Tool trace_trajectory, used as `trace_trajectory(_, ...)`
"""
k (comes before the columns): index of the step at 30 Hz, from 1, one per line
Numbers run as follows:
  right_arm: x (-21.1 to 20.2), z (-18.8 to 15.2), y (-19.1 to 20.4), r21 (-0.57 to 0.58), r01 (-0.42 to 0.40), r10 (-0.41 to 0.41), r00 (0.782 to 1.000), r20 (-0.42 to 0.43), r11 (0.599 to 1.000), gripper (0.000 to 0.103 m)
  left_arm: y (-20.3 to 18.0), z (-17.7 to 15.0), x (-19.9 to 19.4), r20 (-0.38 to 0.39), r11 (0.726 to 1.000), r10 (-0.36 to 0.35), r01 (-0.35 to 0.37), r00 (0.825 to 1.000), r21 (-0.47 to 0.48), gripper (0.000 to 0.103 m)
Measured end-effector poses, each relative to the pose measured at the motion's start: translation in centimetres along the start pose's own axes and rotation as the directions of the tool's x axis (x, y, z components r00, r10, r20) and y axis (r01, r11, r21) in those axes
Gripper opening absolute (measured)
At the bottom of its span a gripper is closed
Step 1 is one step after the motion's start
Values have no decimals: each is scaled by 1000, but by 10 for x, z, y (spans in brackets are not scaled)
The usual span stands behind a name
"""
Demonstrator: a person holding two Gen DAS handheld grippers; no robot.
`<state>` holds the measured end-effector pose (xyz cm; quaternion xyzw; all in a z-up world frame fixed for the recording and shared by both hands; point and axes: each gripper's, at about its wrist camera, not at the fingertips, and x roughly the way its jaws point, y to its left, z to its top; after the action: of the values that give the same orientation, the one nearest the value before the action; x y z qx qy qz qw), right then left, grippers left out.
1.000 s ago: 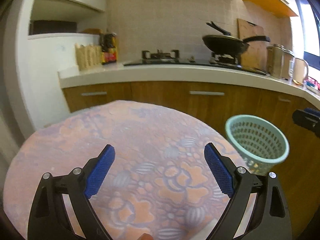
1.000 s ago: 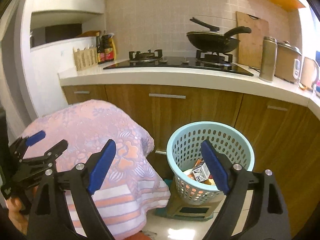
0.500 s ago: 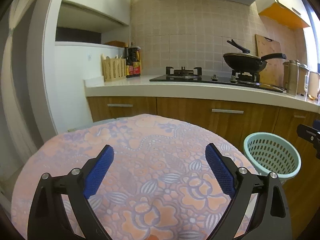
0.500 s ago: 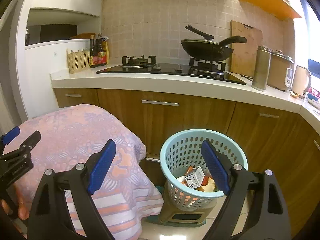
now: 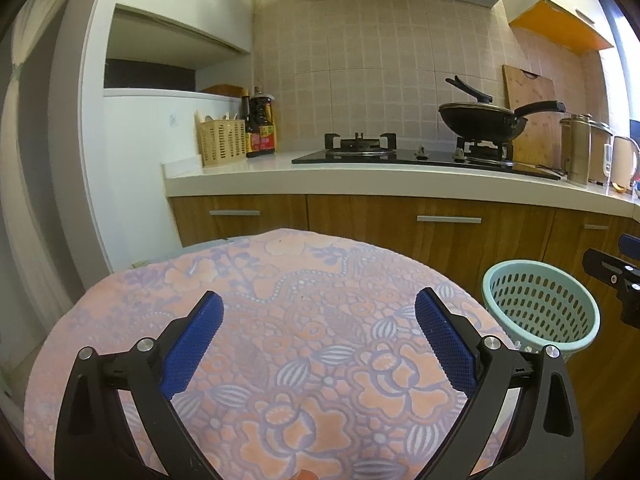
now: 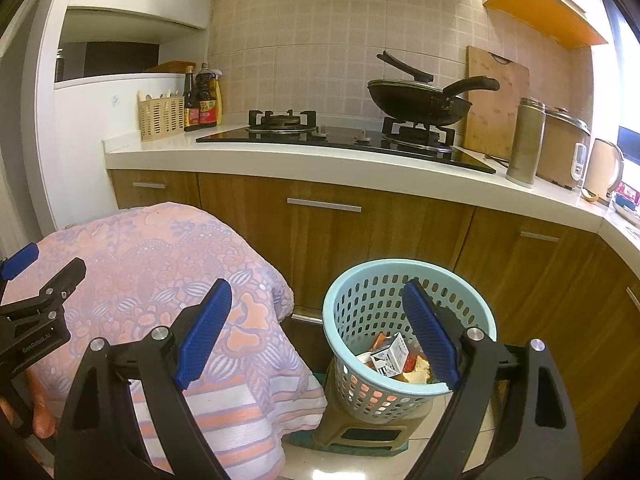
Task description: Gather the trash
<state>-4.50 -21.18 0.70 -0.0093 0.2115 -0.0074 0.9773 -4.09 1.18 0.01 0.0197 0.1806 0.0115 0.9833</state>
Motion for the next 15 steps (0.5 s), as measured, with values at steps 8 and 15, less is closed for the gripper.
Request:
trace_trajectory(8,-1,0,-3,10,8,-8,1000,1,1000,83,-2,-1,-1,-1,1000,3,-3,1000,8,94)
trace_trajectory(15,1,-2,-5,17,9,-9,1000,-5,1000,85,-1,-1,0,-6,1000,4,-4,1000,-8,94)
